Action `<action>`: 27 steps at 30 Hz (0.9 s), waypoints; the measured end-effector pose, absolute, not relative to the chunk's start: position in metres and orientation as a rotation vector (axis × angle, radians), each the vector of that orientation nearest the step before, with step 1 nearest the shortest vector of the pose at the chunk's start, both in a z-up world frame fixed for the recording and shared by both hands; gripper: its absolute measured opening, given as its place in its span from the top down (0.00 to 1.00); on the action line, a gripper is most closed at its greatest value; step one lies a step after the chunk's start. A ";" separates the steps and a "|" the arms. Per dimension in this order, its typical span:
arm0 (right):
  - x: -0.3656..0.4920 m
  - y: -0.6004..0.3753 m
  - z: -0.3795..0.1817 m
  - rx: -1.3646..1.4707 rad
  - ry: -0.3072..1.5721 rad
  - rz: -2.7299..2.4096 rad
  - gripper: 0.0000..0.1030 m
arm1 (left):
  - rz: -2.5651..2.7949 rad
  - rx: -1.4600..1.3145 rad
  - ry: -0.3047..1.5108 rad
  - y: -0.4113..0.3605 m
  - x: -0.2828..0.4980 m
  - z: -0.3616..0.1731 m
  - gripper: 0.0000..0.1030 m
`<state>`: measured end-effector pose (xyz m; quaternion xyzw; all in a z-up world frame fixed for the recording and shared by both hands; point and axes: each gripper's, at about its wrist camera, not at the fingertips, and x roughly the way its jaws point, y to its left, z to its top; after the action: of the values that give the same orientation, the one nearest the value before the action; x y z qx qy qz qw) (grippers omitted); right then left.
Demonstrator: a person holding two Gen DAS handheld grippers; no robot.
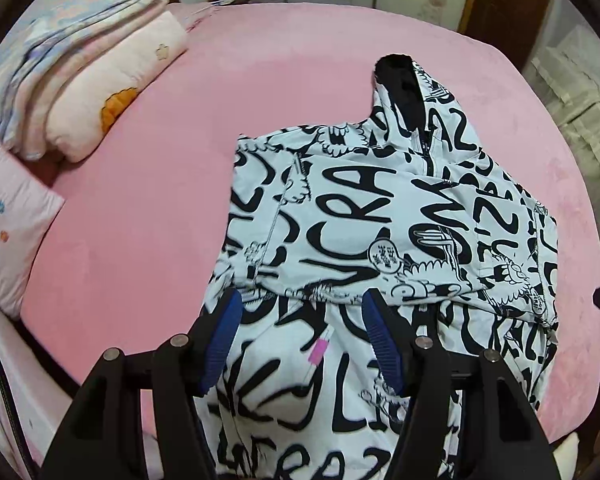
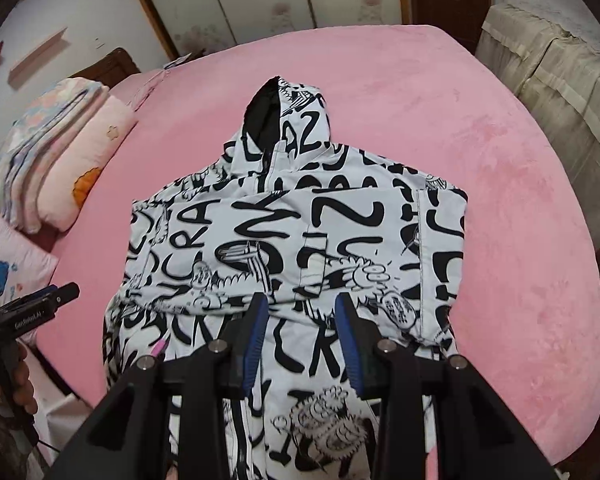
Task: Fold large clothes
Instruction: 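Grasp the hoodie hem with both tools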
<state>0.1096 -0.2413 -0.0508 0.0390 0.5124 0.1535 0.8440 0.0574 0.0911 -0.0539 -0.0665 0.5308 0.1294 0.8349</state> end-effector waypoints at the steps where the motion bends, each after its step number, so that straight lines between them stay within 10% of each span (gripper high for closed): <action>1: 0.106 -0.244 -0.050 0.080 1.085 0.333 0.66 | 0.281 -0.146 1.124 0.090 0.052 -0.052 0.41; 21: -0.010 -0.267 -0.064 0.104 1.157 0.185 0.66 | 0.224 -0.153 1.326 0.158 -0.072 -0.102 0.40; 27: -0.054 -0.271 -0.087 0.103 1.192 0.098 0.50 | 0.196 -0.195 1.409 0.177 -0.103 -0.143 0.40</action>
<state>-0.0536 -0.2708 -0.0874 0.0487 0.5609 0.0463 0.8252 -0.1031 0.1769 -0.1434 -0.0895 0.6457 0.0897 0.7530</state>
